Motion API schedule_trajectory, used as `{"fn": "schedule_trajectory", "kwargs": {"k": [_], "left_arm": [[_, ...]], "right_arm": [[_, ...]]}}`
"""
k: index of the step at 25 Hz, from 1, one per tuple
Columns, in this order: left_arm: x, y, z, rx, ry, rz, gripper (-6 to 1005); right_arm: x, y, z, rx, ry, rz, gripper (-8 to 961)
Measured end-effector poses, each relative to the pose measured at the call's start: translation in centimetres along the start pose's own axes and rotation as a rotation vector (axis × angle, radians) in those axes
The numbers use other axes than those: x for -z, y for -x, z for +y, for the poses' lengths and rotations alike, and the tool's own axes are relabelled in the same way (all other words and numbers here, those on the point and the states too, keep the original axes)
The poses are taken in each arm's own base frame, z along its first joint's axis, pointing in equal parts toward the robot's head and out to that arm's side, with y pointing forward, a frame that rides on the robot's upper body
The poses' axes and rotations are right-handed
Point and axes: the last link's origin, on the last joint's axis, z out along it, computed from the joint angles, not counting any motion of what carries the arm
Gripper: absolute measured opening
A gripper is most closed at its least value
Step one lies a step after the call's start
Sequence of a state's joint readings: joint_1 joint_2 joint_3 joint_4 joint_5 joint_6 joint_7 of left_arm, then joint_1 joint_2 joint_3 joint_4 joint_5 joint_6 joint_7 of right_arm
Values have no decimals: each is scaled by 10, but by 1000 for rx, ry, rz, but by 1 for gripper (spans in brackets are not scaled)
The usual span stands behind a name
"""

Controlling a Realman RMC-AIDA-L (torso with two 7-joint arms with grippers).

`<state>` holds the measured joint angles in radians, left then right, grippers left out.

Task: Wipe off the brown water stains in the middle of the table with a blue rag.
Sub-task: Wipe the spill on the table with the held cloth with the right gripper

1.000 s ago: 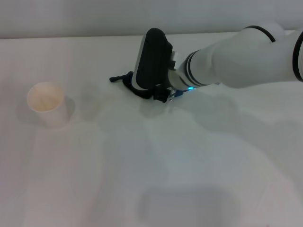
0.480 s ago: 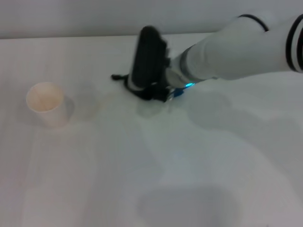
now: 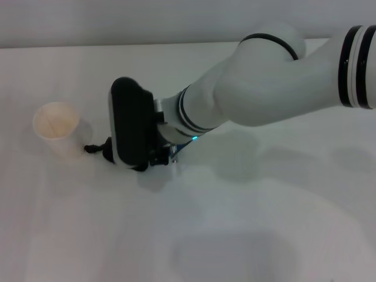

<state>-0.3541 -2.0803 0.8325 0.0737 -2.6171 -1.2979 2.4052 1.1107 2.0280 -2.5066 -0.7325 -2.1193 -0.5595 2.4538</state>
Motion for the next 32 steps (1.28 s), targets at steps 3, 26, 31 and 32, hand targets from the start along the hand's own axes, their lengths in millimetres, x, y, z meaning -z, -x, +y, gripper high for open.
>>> {"fn": "schedule_trajectory", "kwargs": {"k": [3,26,31,32], "left_arm": [[0,0,0,-1,-1,1,878],[2,-2,-2,-6,-2,5,877],[4,-3,-3,-7,-2,12,877],[4,-3,-3,-7,-2,12,877]], "right_arm": [[0,0,1,10,5,6,112],[8,-119,-62,-214,-199,263,112],[7,-108,-47,-197,-139,245,112],[8,-102,-44,-180,-129,233,112]]}}
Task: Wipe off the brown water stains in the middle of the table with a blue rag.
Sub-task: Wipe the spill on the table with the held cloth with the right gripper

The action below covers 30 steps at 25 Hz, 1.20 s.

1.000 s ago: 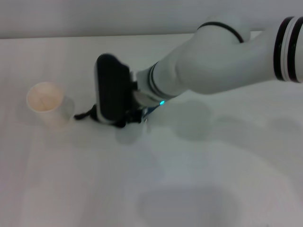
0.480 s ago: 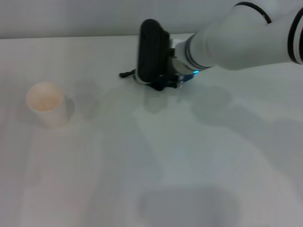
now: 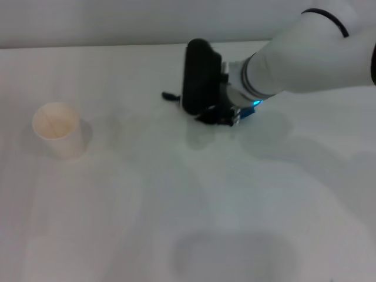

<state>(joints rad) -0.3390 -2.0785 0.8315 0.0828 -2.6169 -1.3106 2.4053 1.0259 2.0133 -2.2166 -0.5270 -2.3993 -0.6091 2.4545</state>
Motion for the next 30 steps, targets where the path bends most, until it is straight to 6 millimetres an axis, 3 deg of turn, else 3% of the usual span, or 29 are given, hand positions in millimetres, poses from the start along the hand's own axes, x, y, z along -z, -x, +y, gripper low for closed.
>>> {"fn": "schedule_trajectory", "kwargs": {"k": [3,4,10,16,20,25,30], "left_arm": [[0,-1,0,-2,0,1,877],[0,-1,-1,-2,0,2,877],[0,-1,-1,-2,-1,3,877],[0,-1,-1,-2,-1,3,877],[0,-1,-1,-2,-2,3,877],[0,-1,-1,-3,-3,5,877],[-2,-2,-1,-6,1,6,877]], "right_arm": [[7,16,16,49,24,-43,112],[15,29,26,81,40,-83,112],[31,56,52,145,110,-142,112],[35,66,56,114,118,-202,111],[34,53,31,-28,86,-211,113],[32,12,-11,-305,41,-202,116],[36,-17,-20,-508,61,-221,118]]}}
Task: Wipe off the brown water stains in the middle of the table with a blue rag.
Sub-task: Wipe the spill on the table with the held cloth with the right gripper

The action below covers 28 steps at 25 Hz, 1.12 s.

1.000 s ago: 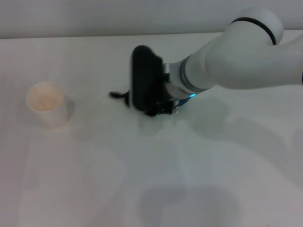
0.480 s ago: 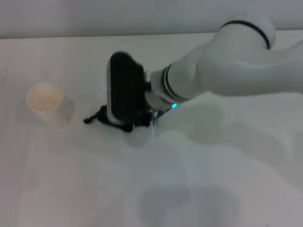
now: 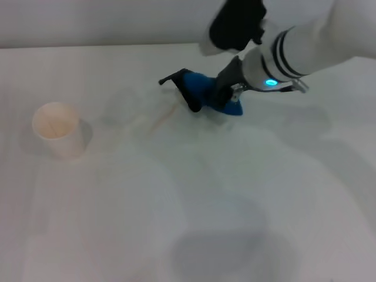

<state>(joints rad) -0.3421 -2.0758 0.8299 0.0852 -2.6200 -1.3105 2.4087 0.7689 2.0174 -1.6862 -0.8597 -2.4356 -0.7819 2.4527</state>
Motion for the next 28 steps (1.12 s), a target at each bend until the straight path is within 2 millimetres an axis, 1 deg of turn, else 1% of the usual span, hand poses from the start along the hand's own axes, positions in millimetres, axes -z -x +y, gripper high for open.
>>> {"fn": "schedule_trajectory", "kwargs": {"k": [2,5,6,7,11,15,18,28], "left_arm": [[-1,0,0,0,1,1,877],[-2,0,1,-1,1,1,877],[-2,0,1,0,1,1,877],[-2,0,1,0,1,1,877],[-3,0,1,0,0,1,877],[-3,0,1,-1,-2,0,877],[-3,-1,0,0,-8,6,877],[-7,-6,-1,-6,-6,22,877]], "right_arm": [[2,0,4,-56,42,-12,119],[5,6,14,-177,149,-52,121],[9,9,18,-268,219,-82,121],[9,9,18,-268,219,-82,122],[13,11,17,-432,310,-132,124],[8,0,13,-574,348,-135,126],[2,-6,14,-619,351,-119,127],[-11,-14,9,-651,274,-115,132]]}}
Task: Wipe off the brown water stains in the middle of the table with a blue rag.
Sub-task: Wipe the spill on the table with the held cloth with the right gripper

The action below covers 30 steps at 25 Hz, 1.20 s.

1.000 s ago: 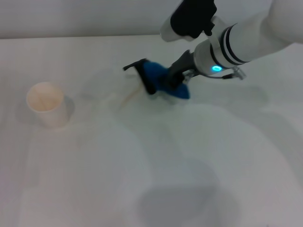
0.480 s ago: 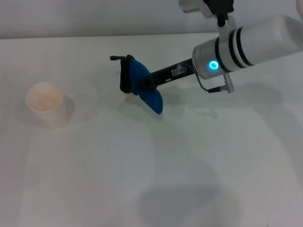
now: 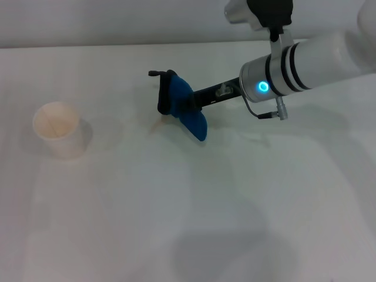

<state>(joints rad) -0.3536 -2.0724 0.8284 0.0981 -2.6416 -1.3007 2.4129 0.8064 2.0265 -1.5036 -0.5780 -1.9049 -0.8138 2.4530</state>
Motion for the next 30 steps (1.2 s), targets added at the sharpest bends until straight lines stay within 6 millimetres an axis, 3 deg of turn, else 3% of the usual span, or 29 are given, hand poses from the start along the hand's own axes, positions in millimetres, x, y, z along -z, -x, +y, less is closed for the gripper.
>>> {"fn": "schedule_trajectory", "kwargs": {"k": [6,11,17,21,30], "left_arm": [[1,0,-1,-1,-5,1,876],[2,-2,-3,-5,-7,5,876],[1,-1,-4,-6,-14,0,876],[0,-1,-3,-5,-13,-1,876],[2,0,-4,-4,-17,-3,876]], "right_arm": [[-3,-4,-17,-24,-81,-27,135],[-2,-1,-12,-53,-42,-39,137],[-7,-1,30,-37,128,9,140],[-18,-8,43,-3,130,35,142],[-24,-16,25,-32,44,4,147]]}}
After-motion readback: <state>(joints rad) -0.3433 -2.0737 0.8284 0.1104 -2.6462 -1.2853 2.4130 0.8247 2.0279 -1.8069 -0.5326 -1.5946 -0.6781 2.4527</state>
